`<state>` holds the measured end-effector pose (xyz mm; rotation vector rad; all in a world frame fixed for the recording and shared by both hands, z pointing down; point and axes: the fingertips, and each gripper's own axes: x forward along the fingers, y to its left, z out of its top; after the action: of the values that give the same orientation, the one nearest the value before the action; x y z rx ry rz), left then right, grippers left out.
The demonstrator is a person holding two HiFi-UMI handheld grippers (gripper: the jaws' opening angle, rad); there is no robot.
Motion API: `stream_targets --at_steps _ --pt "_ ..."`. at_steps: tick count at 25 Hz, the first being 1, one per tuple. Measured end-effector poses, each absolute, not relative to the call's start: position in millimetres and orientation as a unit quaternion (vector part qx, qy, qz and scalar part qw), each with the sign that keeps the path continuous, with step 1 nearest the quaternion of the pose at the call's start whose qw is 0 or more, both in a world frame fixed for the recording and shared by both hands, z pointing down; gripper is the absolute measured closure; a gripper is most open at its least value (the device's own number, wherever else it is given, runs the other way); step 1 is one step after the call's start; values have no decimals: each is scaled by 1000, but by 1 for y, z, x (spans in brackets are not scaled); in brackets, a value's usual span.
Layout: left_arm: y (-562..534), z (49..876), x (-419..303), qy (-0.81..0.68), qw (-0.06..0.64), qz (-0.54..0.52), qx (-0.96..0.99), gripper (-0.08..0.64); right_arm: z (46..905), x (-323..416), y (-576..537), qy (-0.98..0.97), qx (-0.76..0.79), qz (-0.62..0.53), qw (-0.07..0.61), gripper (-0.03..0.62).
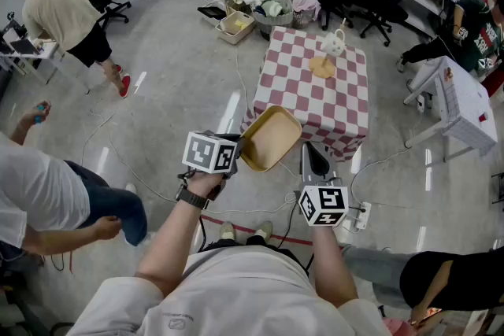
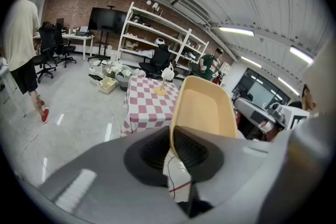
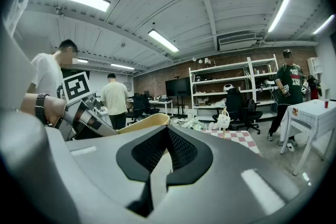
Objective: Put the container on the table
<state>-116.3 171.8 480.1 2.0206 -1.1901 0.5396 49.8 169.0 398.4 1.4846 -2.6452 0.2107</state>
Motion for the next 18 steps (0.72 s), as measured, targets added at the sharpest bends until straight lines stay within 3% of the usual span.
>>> stream_targets --at_steps 18 --pt "164 480 -88 -480 365 189 775 531 396 76 163 -886 457 73 30 583"
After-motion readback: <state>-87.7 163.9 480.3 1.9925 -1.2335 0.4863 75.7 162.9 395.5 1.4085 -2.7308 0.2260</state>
